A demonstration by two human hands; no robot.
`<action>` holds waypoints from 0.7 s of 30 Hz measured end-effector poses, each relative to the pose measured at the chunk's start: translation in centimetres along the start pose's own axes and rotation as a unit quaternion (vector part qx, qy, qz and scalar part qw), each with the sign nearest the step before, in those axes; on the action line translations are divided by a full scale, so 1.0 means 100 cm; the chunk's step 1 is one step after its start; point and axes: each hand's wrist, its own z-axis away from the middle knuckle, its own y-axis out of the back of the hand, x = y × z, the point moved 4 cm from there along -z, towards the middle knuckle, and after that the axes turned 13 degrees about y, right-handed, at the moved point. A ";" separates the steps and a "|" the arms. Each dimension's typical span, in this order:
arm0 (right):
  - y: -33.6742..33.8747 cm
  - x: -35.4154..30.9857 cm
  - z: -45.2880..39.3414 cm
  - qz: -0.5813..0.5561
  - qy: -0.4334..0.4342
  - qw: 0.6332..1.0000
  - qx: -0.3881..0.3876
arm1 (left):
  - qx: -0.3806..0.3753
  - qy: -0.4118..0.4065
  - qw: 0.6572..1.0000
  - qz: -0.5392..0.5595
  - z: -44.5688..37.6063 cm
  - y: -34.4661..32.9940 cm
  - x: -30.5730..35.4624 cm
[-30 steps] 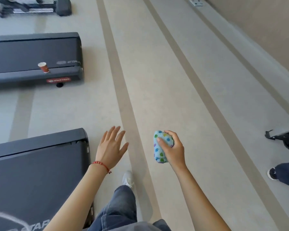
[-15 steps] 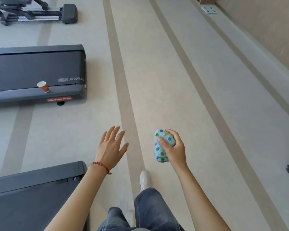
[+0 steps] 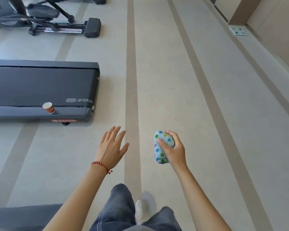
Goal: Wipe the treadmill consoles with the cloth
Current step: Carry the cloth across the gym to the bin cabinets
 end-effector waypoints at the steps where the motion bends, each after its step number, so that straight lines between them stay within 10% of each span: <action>1: -0.004 -0.001 -0.021 0.003 0.001 1.000 -0.005 | 0.000 0.004 1.000 0.001 -0.020 -0.001 -0.001; 21: -0.117 -0.041 -0.471 0.014 0.002 1.000 -0.003 | -0.021 -0.001 1.000 -0.018 -0.488 -0.008 -0.041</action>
